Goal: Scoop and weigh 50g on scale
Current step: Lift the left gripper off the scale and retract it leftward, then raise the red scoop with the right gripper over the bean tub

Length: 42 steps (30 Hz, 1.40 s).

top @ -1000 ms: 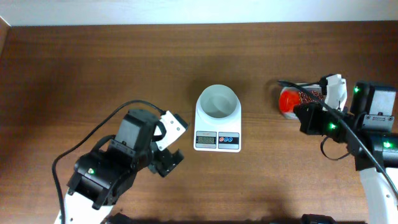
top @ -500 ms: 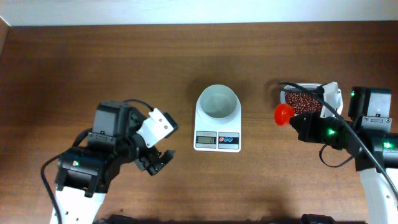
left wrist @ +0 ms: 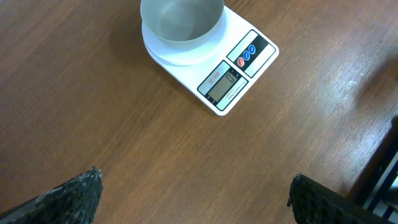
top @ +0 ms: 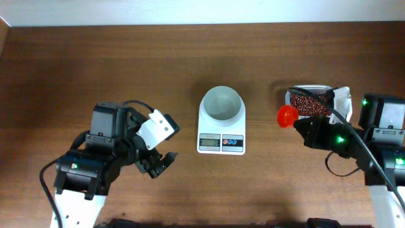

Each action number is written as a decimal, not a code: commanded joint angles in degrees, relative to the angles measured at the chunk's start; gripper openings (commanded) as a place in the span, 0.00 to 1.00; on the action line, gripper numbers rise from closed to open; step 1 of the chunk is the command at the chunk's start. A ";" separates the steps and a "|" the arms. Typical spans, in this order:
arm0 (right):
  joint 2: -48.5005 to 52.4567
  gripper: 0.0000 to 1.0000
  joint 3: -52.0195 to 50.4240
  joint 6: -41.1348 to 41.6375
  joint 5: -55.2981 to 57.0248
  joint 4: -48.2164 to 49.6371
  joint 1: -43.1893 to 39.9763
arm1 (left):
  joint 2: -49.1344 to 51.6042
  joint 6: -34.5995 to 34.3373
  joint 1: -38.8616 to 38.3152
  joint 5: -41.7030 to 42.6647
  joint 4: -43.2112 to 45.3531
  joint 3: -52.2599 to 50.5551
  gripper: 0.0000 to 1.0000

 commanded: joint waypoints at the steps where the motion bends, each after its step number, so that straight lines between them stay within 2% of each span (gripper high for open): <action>1: -0.37 0.04 0.02 -1.44 -2.51 0.28 0.22 | 0.09 1.09 0.35 0.61 0.13 0.90 0.99; 8: -0.39 0.04 0.02 -1.22 -2.49 0.31 0.22 | 0.09 2.95 0.37 1.11 0.33 1.46 0.99; 12: -0.39 0.04 0.02 -1.25 -2.47 0.28 0.22 | 0.09 9.62 0.37 7.50 -0.33 2.62 0.99; 15: -0.39 0.04 0.02 -1.27 -2.45 0.26 0.22 | 0.50 10.34 0.76 6.58 -1.01 2.62 0.99; 21: -0.39 0.04 0.02 -1.29 -2.25 0.13 0.22 | 1.62 16.83 5.11 7.08 -7.39 3.15 0.99; 25: -0.39 0.04 0.02 -1.29 -2.23 0.15 0.22 | 1.64 16.68 5.22 6.97 -7.26 4.28 0.99; 29: -0.39 0.04 0.02 -1.29 -2.23 0.17 0.22 | 1.75 11.98 5.22 7.04 -7.15 4.28 0.99; 34: -0.37 0.04 0.02 -1.29 -2.23 0.13 0.22 | 1.68 12.00 5.22 4.90 -6.40 4.44 0.99; 42: -0.37 0.04 0.02 -1.29 -2.21 -0.24 0.22 | 1.68 9.86 5.22 8.98 -4.59 4.44 0.99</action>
